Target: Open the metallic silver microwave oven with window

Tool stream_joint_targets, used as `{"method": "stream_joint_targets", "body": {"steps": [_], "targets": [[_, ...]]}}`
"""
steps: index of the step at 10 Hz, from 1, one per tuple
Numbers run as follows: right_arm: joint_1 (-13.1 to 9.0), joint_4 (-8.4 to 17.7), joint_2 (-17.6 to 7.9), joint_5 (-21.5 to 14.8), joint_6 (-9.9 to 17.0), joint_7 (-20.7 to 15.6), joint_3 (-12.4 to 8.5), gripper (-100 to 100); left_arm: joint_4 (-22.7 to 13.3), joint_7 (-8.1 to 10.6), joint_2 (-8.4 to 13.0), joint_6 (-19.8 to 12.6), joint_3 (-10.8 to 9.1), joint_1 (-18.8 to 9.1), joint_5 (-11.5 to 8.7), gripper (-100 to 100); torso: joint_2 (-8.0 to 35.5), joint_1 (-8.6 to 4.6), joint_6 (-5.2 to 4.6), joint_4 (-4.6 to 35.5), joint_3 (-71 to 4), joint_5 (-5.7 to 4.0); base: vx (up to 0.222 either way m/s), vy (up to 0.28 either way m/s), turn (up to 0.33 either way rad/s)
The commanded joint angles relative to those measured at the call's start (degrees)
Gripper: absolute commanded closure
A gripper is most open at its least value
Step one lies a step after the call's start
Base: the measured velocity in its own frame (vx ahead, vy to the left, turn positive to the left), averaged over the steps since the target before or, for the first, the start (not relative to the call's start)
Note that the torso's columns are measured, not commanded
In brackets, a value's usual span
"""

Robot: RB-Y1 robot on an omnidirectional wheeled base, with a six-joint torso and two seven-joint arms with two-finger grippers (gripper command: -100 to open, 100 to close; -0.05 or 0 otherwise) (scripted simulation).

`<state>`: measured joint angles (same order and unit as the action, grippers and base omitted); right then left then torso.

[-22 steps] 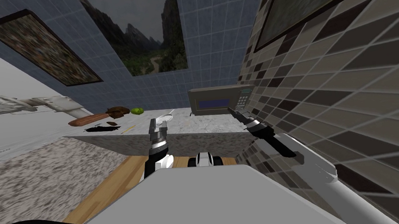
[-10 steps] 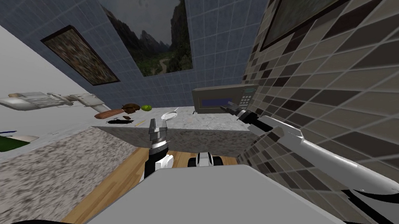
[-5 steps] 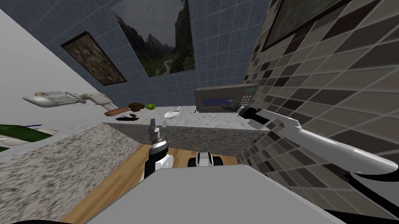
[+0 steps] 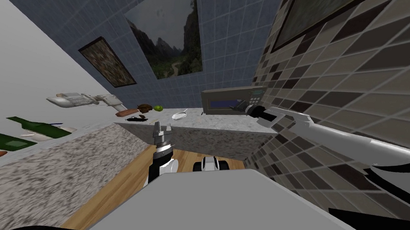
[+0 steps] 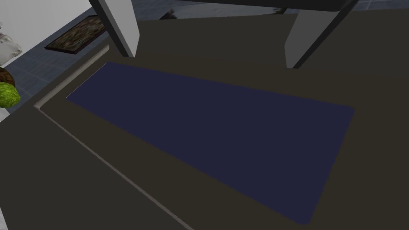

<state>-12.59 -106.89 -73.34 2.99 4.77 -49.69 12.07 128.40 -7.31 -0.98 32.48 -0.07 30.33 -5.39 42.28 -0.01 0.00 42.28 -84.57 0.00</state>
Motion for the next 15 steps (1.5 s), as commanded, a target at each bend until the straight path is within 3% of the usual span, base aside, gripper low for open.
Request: {"method": "stream_joint_targets", "body": {"steps": [1, 5, 9, 14, 15], "targets": [[-4.3, 3.8, -4.3, 1.2, 2.6, -3.1, 3.2, -100, 0.0, 0.00, 0.0, 0.0, 0.00, 0.0, 0.0, 0, 0.1, 0.02, 0.00, 0.0, 0.0, 0.01, -0.085, 0.003, 0.100], [-9.7, 10.1, -9.9, 2.7, 5.7, -6.3, 7.5, -100, 0.0, 0.00, 0.0, 0.0, 0.00, 0.0, 0.0, 0, 0.0, -0.02, -0.02, 0.0, 0.0, 0.00, -0.090, 0.004, 0.085], [-13.6, 15.4, -13.9, 3.6, 8.0, -8.2, 10.8, -100, 0.0, 0.00, 0.0, 0.0, 0.00, 0.0, 0.0, 0, 0.1, -0.08, -0.20, 0.1, 0.1, 0.01, -0.083, 0.014, 0.085], [-16.8, 19.6, -17.3, 4.3, 9.9, -9.7, 13.6, -100, 0.0, 0.00, 0.0, 0.0, 0.00, 0.0, 0.0, 0, 0.3, -0.16, -0.23, 0.2, 0.2, -0.01, -0.058, 0.006, 0.053], [-15.4, 18.7, -16.8, 3.7, 9.6, -9.2, 12.6, -100, 0.0, 0.00, 0.0, 0.0, 0.00, 0.0, 0.0, 0, 0.3, -0.11, -0.24, 0.2, 0.2, 0.02, -0.021, 0.004, 0.007]]}}
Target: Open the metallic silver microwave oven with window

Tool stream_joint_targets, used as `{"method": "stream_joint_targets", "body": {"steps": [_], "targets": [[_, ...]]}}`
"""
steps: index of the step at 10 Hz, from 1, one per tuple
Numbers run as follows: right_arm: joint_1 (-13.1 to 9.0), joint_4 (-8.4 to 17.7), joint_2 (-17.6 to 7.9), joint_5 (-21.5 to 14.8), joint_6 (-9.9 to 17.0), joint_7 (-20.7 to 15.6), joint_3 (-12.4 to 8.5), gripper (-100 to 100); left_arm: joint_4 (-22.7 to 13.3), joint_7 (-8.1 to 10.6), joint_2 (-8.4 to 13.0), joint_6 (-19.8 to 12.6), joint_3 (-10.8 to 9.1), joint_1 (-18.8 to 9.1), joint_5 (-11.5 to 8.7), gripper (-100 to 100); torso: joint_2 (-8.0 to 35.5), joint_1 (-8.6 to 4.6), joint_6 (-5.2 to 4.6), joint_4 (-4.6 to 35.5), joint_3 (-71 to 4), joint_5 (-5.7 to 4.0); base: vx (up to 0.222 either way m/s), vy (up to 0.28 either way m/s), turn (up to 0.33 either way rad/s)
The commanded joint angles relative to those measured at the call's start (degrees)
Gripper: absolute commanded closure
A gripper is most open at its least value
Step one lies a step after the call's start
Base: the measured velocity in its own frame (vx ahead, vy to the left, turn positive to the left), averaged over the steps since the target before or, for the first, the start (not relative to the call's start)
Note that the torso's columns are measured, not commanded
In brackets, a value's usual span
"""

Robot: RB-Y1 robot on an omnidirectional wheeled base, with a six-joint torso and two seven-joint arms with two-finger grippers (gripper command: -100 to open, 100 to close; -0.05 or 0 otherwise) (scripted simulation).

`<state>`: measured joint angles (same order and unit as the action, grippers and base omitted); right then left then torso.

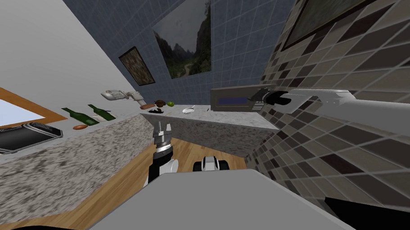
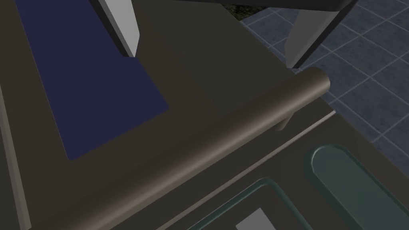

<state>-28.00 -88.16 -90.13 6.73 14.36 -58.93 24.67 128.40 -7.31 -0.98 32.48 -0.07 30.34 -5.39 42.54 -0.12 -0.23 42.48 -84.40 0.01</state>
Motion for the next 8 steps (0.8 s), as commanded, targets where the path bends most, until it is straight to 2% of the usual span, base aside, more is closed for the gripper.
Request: {"method": "stream_joint_targets", "body": {"steps": [1, 2, 3, 4, 6, 8], "targets": [[-0.3, -0.3, -1.3, 1.0, 0.4, 0.0, 0.3, -100, 0.0, 0.00, 0.0, 0.0, 0.00, 0.0, 0.0, 0, -0.2, 0.05, 0.11, -0.1, -0.1, -0.01, 0.098, -0.019, 0.064], [-0.6, 0.1, -0.6, 0.7, 0.2, -0.1, 0.6, -100, 0.0, 0.00, 0.0, 0.0, 0.00, 0.0, 0.0, 0, -0.6, 0.04, 0.23, -0.3, -0.4, -0.02, 0.061, -0.016, 0.019], [-0.7, 0.1, -0.7, 0.8, 0.2, -0.2, 0.6, 100, 0.0, 0.00, 0.0, 0.0, -0.01, 0.0, 0.0, 0, -0.5, 0.09, 0.23, -0.3, -0.3, -0.03, 0.000, 0.000, 0.000], [-0.4, 1.6, -0.8, 0.5, 2.0, 0.0, 0.3, 100, 0.0, 0.00, 0.0, 0.0, 0.00, 0.0, 0.0, 0, -0.2, 0.14, 0.23, -0.2, -0.2, -0.01, 0.005, 0.162, -0.122], [-0.3, 2.4, -0.9, 0.4, 2.8, 0.2, 0.1, 100, 0.0, 0.00, 0.0, 0.0, 0.02, 0.0, 0.0, 0, 0.0, 0.69, 0.26, -0.1, 0.0, 0.20, -0.039, 0.249, -0.077], [0.0, 3.9, -1.0, 0.2, 4.6, 0.4, -0.2, 100, 0.0, 0.00, 0.0, 0.0, 0.03, 0.0, 0.0, 0, -0.1, 0.31, 0.23, -0.1, 0.0, 0.06, -0.074, 0.267, -0.100]]}}
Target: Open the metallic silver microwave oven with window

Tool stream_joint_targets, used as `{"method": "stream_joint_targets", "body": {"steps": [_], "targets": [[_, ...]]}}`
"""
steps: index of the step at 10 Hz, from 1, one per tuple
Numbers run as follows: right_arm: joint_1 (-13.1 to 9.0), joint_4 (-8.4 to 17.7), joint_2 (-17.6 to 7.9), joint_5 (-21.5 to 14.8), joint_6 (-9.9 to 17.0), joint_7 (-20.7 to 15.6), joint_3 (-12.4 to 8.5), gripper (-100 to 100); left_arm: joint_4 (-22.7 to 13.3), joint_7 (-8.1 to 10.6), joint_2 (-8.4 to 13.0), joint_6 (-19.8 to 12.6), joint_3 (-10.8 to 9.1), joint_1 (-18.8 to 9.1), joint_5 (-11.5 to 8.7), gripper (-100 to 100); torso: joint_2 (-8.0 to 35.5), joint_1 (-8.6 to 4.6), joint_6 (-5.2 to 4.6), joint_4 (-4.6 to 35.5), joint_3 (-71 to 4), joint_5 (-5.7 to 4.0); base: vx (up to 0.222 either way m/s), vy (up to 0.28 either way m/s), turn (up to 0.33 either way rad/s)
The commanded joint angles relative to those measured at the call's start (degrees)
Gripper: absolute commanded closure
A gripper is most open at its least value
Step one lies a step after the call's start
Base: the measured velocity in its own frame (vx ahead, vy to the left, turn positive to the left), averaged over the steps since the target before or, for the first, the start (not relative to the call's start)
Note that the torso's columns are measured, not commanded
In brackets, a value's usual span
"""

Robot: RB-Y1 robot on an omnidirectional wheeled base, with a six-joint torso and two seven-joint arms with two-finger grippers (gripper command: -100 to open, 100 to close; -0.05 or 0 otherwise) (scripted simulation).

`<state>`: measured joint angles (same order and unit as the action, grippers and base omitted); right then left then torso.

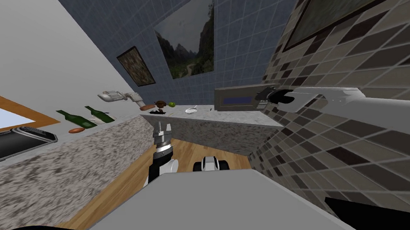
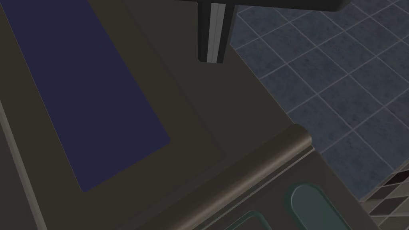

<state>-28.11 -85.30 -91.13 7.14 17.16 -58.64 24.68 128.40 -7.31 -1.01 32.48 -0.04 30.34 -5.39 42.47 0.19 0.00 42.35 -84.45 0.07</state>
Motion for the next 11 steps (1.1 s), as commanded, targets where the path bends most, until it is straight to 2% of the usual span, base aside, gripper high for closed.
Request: {"method": "stream_joint_targets", "body": {"steps": [1, 5, 6, 7, 8, 9, 11], "targets": [[0.2, 1.8, 0.0, -0.3, 2.6, 0.2, -0.3, 100, 0.0, 0.00, 0.0, 0.0, -0.01, 0.0, 0.0, 0, -0.2, -0.30, -0.01, 0.0, -0.1, -0.09, -0.079, 0.215, -0.098], [0.7, 4.8, -0.3, -0.8, 6.1, 0.7, -1.0, 100, 0.0, 0.00, 0.0, 0.0, -0.01, 0.0, 0.0, 0, -0.3, -0.18, 0.01, -0.1, -0.2, -0.06, -0.057, 0.240, -0.095], [0.7, 4.2, -0.1, -0.9, 5.6, 0.5, -0.9, 100, 0.0, 0.00, 0.0, 0.0, -0.01, 0.0, 0.0, 0, -0.2, -0.21, 0.00, -0.1, -0.1, -0.07, -0.029, 0.106, -0.028], [0.9, 3.8, -0.1, -0.9, 5.2, 0.7, -1.0, -100, 0.0, 0.00, 0.0, 0.0, -0.02, 0.0, 0.0, 0, -0.2, -0.56, 0.03, -0.1, -0.2, -0.15, 0.040, -0.103, 0.051], [0.9, 3.7, -0.2, -0.9, 5.0, 0.7, -0.9, -100, 0.0, 0.00, 0.0, 0.0, -0.04, 0.0, 0.0, 0, -0.4, -1.06, 0.01, -0.1, -0.3, -0.33, 0.067, -0.190, 0.045], [0.8, 3.5, -0.2, -0.8, 4.6, 0.7, -0.8, -100, 0.0, 0.00, 0.1, 0.0, -0.05, 0.0, 0.0, 0, -0.5, -1.01, -0.02, -0.2, -0.3, -0.37, 0.076, -0.188, 0.037], [0.8, 3.1, -0.2, -0.6, 3.8, 0.6, -0.7, -100, 0.0, 0.00, 0.1, 0.0, -0.06, 0.0, 0.0, 0, -0.3, -0.29, 0.00, -0.1, -0.2, -0.10, 0.069, -0.226, 0.051]]}}
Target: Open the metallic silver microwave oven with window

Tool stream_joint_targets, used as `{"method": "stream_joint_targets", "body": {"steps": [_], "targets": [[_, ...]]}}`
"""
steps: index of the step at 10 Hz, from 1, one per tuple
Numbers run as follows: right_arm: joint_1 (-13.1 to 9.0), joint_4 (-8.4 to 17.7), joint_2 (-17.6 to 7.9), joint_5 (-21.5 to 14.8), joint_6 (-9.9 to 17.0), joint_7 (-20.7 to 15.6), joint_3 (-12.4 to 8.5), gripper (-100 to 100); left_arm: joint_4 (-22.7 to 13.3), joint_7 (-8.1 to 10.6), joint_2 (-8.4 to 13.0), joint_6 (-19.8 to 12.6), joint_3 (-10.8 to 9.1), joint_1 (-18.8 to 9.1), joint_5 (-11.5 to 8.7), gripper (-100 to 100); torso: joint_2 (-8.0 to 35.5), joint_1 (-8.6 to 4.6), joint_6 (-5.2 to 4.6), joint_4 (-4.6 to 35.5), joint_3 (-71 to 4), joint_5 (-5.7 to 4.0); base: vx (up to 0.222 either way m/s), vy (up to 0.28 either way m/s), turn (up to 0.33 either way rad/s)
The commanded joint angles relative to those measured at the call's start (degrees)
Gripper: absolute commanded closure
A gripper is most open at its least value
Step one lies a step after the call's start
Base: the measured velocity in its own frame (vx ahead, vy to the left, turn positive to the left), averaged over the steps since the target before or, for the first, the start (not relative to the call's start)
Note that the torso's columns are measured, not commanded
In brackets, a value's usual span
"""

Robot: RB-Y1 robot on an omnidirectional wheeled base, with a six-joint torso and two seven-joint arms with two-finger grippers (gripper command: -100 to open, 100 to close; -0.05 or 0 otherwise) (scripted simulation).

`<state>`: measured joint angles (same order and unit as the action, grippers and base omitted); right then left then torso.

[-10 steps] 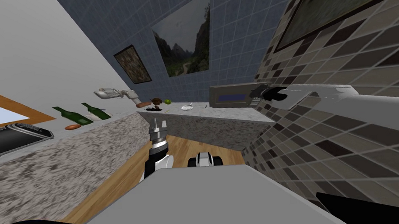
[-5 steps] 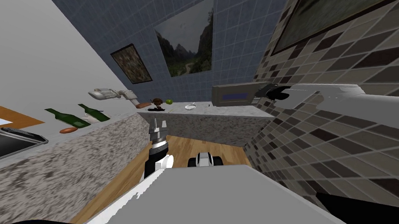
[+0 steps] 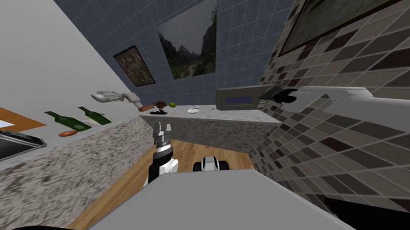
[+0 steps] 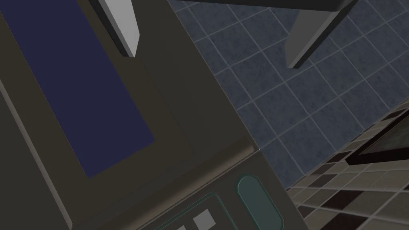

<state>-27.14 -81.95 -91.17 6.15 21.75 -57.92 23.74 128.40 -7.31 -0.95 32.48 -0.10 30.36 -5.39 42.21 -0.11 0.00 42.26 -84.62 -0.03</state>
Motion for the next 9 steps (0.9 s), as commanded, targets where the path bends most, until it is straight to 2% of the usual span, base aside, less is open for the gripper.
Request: {"method": "stream_joint_targets", "body": {"steps": [1, 3, 6, 7, 8, 9], "targets": [[-0.2, -0.5, -0.2, 0.5, -1.2, -0.2, 0.4, -100, 0.0, 0.00, 0.0, 0.0, 0.00, 0.0, 0.0, 0, 0.1, 0.13, 0.00, 0.0, 0.1, 0.05, 0.086, -0.238, 0.069], [-0.3, -1.0, -0.2, 0.7, -2.2, -0.2, 0.5, -100, 0.0, 0.00, 0.0, 0.0, 0.00, 0.0, 0.0, 0, 0.0, 0.15, 0.00, 0.0, 0.0, 0.05, 0.095, -0.227, 0.058], [-0.5, -0.6, -0.2, 0.9, -1.9, -0.2, 0.7, -100, 0.0, 0.00, 0.0, 0.0, 0.02, 0.0, 0.0, 0, 0.0, 0.42, 0.01, 0.0, 0.0, 0.16, 0.066, -0.076, 0.025], [-0.5, -0.6, -0.2, 1.0, -1.9, -0.2, 0.7, 100, 0.0, 0.00, 0.0, 0.0, 0.02, 0.0, 0.0, 0, 0.1, 0.35, 0.00, 0.0, 0.1, 0.10, 0.009, -0.008, -0.002], [-0.2, 0.9, -0.3, 0.8, -0.2, 0.1, 0.4, 100, 0.0, 0.00, 0.0, 0.0, 0.03, 0.0, 0.0, 0, 0.2, 0.30, 0.00, 0.1, 0.1, 0.09, -0.022, 0.177, -0.094], [-0.2, 0.9, -0.3, 0.8, -0.2, 0.1, 0.4, 100, 0.0, 0.00, 0.0, 0.0, 0.05, 0.0, 0.0, 0, 0.3, 0.63, -0.28, 0.0, 0.2, 0.20, -0.030, 0.224, -0.119]]}}
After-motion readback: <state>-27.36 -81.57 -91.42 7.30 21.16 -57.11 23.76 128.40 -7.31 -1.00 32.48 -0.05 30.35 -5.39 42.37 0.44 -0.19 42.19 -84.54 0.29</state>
